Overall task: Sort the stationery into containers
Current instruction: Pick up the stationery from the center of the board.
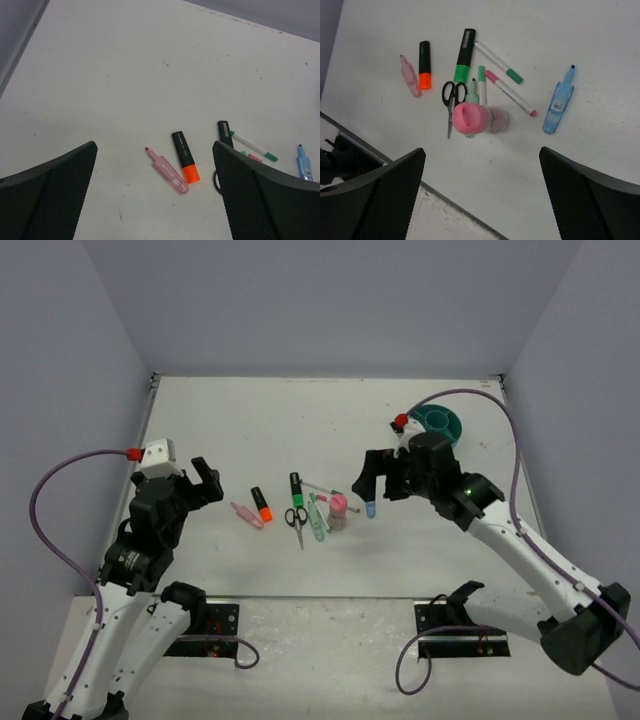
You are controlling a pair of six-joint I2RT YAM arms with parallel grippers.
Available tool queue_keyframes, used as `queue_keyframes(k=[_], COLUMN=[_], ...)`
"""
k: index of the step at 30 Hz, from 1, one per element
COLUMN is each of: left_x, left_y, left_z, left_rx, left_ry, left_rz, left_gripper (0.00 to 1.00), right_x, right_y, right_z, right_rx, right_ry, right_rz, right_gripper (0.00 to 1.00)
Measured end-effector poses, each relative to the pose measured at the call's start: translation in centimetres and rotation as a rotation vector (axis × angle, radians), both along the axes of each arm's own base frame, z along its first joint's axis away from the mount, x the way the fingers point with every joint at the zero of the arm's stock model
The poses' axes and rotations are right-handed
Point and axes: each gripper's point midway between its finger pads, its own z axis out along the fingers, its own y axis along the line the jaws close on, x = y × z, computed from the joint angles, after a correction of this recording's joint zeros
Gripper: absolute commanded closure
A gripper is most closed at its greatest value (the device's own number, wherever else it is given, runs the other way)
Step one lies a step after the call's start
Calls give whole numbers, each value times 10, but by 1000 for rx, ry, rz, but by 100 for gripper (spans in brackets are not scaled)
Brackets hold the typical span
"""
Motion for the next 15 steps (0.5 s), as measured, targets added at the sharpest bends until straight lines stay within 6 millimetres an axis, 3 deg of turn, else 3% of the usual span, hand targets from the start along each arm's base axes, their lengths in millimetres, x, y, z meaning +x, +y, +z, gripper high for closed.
queue_keyframes(k=[4,7,10,15], left_x=[0,1,2,2], left_y=[-2,-5,-7,-10], left_z=[0,0,-2,-3], left_rx=[-5,-9,-9,-10], left_ry=[-1,1,9,14], left_rz=[-12,-25,-35,-50], left_gripper=[0,0,0,0], right_x=[10,18,31,27], right_y=[33,46,77,97], right_z=[-21,-37,-52,-96], right_rx=[-88,-189,-265,-394], right_ry=[33,48,46,99], right_rz=[43,28,44,78], right_gripper=[1,1,4,9])
